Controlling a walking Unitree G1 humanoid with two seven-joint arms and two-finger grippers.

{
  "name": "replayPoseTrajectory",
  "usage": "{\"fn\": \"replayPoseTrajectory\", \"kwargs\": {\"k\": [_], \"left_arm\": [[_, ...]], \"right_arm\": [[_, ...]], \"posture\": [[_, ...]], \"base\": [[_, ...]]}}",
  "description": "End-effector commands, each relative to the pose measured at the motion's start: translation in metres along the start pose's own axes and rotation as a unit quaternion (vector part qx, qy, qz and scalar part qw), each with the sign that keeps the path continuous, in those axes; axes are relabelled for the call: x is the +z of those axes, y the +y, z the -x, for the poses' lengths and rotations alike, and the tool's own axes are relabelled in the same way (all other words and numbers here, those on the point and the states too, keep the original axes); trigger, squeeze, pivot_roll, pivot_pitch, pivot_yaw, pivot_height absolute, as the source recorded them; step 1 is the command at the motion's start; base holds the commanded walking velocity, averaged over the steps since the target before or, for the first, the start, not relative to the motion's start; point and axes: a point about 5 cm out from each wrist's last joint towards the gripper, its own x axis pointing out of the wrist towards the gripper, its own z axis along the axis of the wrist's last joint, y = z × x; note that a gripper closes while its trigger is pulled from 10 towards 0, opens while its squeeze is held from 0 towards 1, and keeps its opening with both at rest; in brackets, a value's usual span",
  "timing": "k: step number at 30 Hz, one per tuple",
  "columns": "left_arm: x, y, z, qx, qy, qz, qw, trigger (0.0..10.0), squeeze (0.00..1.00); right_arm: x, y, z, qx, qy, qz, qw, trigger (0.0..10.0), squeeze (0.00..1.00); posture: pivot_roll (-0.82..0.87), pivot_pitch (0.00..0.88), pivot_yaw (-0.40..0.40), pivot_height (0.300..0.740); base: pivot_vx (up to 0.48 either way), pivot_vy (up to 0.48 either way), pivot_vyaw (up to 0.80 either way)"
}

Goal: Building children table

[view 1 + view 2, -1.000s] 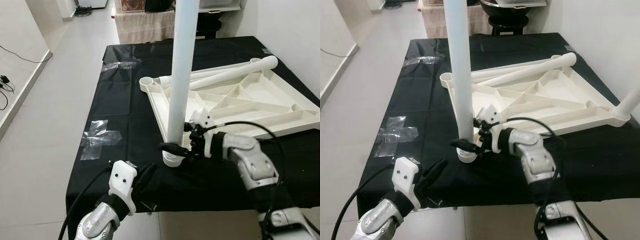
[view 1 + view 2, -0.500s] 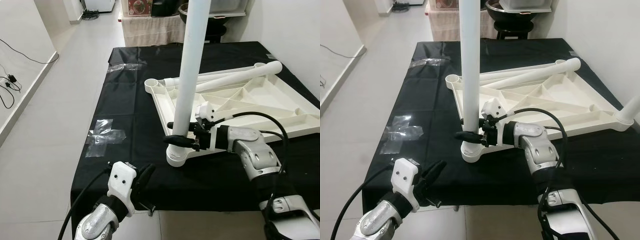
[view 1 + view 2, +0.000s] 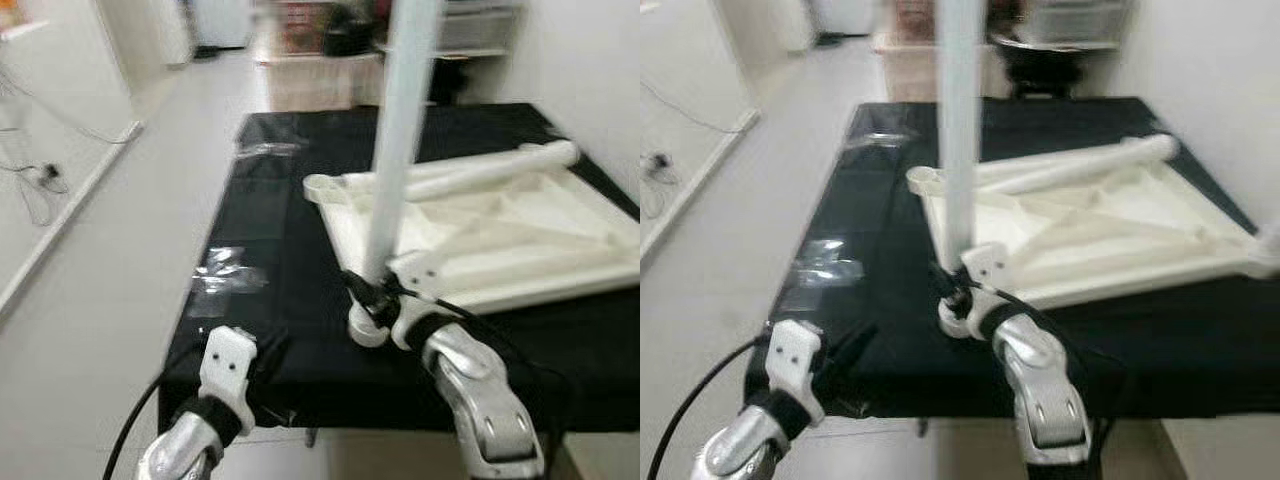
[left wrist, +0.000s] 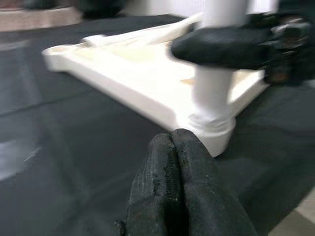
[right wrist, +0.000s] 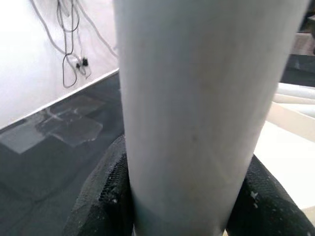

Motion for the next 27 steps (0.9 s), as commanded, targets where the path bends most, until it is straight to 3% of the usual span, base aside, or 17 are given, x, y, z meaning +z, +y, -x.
{"fn": "replayPoseTrajectory", "kwargs": {"k": [1,2,4,5,6,9,11,12,14,15,16,20,25,26,27], "left_arm": [[-0.008,0.000,0.002,-0.001,0.015,0.004,1.000,10.0,0.00],[-0.008,0.000,0.001,0.002,0.014,0.005,1.000,10.0,0.00],[-0.008,0.001,0.001,0.004,0.014,0.004,1.000,10.0,0.00],[-0.008,0.001,0.000,0.005,0.014,0.004,1.000,10.0,0.00],[-0.008,0.001,-0.001,0.005,0.013,0.004,1.000,10.0,0.00],[-0.009,0.000,-0.003,0.003,0.013,0.004,1.000,10.0,0.00],[-0.009,0.000,-0.004,0.000,0.013,0.007,1.000,10.0,0.00],[-0.010,0.000,-0.004,-0.001,0.013,0.008,1.000,10.0,0.00],[-0.010,-0.001,-0.005,-0.002,0.013,0.008,1.000,10.0,0.00],[-0.010,-0.001,-0.005,-0.003,0.014,0.009,1.000,10.0,0.00],[-0.010,-0.001,-0.005,-0.003,0.014,0.009,1.000,10.0,0.00],[-0.012,-0.002,-0.004,-0.004,0.016,0.009,1.000,10.0,0.00],[-0.013,-0.003,-0.002,-0.003,0.017,0.009,1.000,10.0,0.00],[-0.013,-0.003,-0.002,-0.002,0.019,0.009,1.000,10.0,0.00],[-0.013,-0.003,-0.002,-0.002,0.019,0.009,1.000,10.0,0.00]], "right_arm": [[-0.035,0.003,0.002,0.011,0.090,-0.003,0.996,4.7,0.00],[-0.032,0.004,0.001,0.005,0.087,-0.015,0.996,10.0,0.00],[-0.029,0.005,0.000,0.010,0.085,-0.025,0.996,10.0,0.00],[-0.026,0.006,-0.001,0.024,0.079,-0.034,0.996,10.0,0.78],[-0.019,0.009,-0.004,0.062,0.063,-0.041,0.995,10.0,1.00],[-0.006,0.009,-0.007,0.111,0.031,-0.040,0.993,10.0,1.00],[0.015,0.006,-0.010,0.182,-0.019,0.010,0.983,10.0,1.00],[0.021,0.004,-0.011,0.223,-0.033,0.018,0.974,10.0,1.00],[0.025,0.002,-0.011,0.250,-0.039,0.027,0.967,10.0,0.96],[0.027,-0.001,-0.013,0.281,-0.041,0.036,0.958,10.0,0.00],[0.027,-0.001,-0.013,0.281,-0.041,0.036,0.958,10.0,0.00],[0.033,-0.015,-0.022,0.355,-0.030,0.067,0.932,10.0,0.00],[0.037,-0.021,-0.027,0.384,-0.030,0.054,0.921,10.0,0.00],[0.038,-0.022,-0.028,0.403,-0.029,0.047,0.913,1.4,0.00],[0.038,-0.023,-0.028,0.408,-0.028,0.045,0.911,1.4,0.00]], "posture": [[0.06,0.132,0.009,0.740],[0.06,0.125,0.009,0.740],[0.06,0.120,0.004,0.740],[0.06,0.119,0.003,0.740],[0.06,0.113,0.001,0.740],[0.05,0.110,0.000,0.740],[0.04,0.108,-0.001,0.740],[0.04,0.101,0.004,0.740],[0.04,0.100,0.003,0.740],[0.04,0.097,0.002,0.740],[0.04,0.097,0.002,0.740],[0.06,0.089,0.003,0.740],[0.07,0.090,0.003,0.740],[0.07,0.090,0.003,0.740],[0.07,0.090,0.003,0.740]], "base": [[0.000,0.000,0.00],[0.000,0.000,0.00],[0.000,0.000,0.00],[0.000,0.000,0.00],[0.000,0.000,0.00],[0.000,0.000,0.00],[0.000,0.000,0.00],[0.000,0.000,0.00],[0.000,0.000,0.00],[0.000,0.000,0.00],[0.000,0.000,0.00],[0.000,0.000,0.00],[0.000,0.000,0.00],[0.000,0.000,0.00],[0.000,0.000,0.00]]}}
